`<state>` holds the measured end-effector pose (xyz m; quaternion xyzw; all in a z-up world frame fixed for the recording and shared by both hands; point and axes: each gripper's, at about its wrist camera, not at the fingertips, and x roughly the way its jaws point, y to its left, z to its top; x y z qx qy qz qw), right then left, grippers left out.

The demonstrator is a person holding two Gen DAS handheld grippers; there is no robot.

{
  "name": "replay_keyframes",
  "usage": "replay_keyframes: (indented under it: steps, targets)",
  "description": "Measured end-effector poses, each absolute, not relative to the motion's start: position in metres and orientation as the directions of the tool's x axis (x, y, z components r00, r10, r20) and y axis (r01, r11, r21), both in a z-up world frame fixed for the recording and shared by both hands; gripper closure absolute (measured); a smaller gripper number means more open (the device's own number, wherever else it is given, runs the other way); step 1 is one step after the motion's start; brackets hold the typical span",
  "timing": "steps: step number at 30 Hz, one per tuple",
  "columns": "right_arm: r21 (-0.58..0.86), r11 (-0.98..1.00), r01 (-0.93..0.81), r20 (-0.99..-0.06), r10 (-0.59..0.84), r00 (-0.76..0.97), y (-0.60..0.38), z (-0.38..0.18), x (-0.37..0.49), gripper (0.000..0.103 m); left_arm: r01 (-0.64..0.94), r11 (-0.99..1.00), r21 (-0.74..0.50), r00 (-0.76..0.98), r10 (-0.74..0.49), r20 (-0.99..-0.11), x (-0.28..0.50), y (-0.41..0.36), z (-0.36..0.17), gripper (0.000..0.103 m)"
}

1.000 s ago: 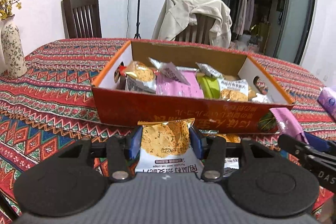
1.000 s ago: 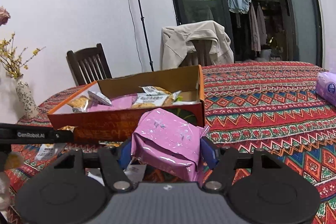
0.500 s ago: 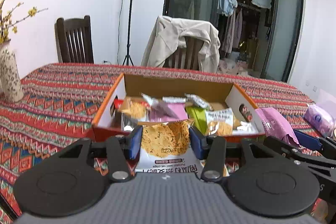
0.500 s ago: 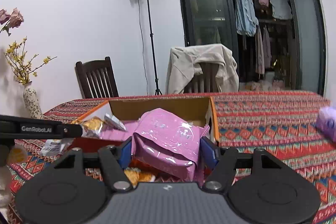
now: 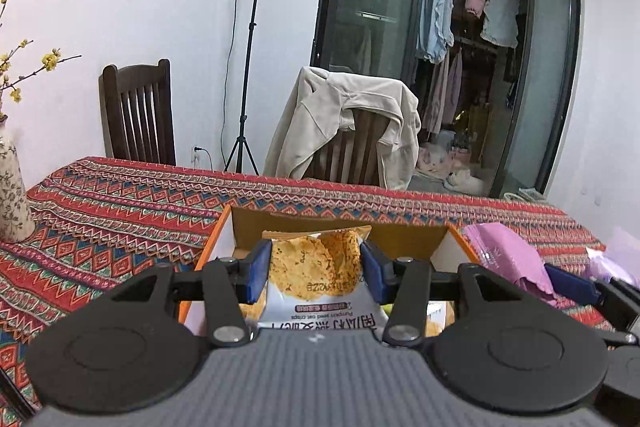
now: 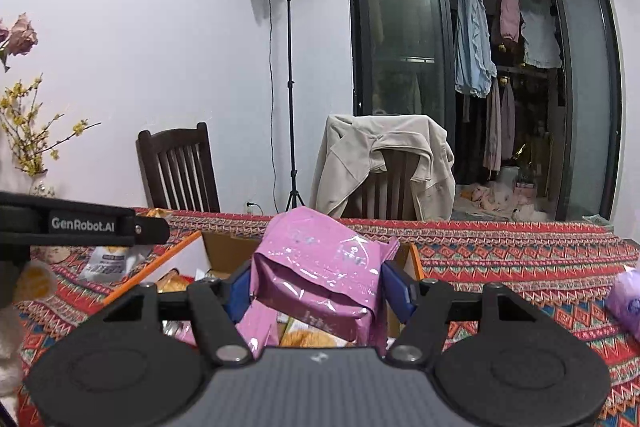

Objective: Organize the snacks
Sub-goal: 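Lift both held packets and carry them over the orange box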

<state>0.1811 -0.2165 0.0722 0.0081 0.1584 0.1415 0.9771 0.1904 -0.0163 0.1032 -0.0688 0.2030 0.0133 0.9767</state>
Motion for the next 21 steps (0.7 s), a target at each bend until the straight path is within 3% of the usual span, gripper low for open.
replay_keyframes:
  steps: [21]
  targets:
    - [0.103, 0.962, -0.252, -0.329, 0.272, 0.904, -0.206, 0.035, 0.260, 0.037, -0.102, 0.986, -0.133, 0.905, 0.037, -0.425, 0.263, 0.001, 0.065, 0.054]
